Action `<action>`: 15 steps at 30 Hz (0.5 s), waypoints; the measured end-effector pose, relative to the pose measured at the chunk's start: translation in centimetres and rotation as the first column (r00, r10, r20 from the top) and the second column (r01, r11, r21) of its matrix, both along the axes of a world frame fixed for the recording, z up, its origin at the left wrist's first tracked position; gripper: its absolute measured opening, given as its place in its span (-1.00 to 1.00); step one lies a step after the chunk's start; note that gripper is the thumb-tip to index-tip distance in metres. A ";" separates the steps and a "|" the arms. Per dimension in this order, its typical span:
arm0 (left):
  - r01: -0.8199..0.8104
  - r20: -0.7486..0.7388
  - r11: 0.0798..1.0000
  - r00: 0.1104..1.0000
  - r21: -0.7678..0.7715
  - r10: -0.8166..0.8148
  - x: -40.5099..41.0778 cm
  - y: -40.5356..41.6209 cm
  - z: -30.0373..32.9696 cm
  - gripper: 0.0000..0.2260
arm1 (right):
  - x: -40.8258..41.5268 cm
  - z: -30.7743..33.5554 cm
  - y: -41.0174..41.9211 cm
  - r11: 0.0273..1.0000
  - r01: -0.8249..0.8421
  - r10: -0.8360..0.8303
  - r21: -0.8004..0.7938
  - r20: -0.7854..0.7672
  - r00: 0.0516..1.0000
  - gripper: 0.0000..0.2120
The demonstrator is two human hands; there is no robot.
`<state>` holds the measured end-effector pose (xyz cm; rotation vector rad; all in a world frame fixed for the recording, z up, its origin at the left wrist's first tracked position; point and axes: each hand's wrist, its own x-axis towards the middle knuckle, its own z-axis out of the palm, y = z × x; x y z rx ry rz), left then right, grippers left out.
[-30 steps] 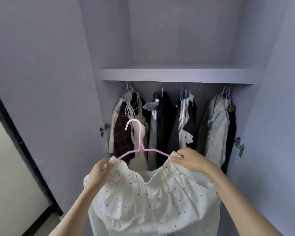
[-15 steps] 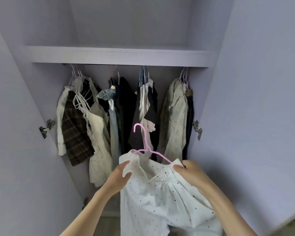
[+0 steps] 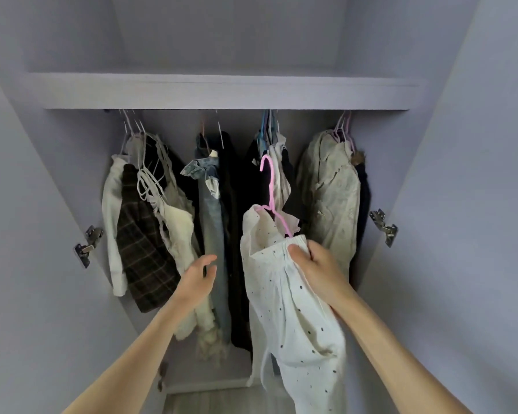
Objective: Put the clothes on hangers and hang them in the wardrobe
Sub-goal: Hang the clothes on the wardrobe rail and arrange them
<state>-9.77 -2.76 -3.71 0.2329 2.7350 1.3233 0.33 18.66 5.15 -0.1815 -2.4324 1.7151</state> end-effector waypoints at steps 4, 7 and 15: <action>0.013 -0.071 0.999 0.997 0.039 -0.010 -2.6 -2.0 1.2 -0.69 | -2.6 0.4 -2.2 0.992 0.096 -0.098 -0.087 -0.025 0.995 -0.79; 0.034 -0.104 0.998 0.994 0.053 -0.028 -4.5 -2.3 1.7 -0.70 | -4.8 0.0 -2.5 0.972 0.207 -0.208 -0.111 0.001 0.978 -0.77; 0.041 -0.313 0.997 0.948 -0.059 -0.057 -9.9 0.3 3.4 -0.67 | -9.1 -0.9 -2.3 0.972 0.231 -0.232 -0.048 -0.030 0.972 -0.77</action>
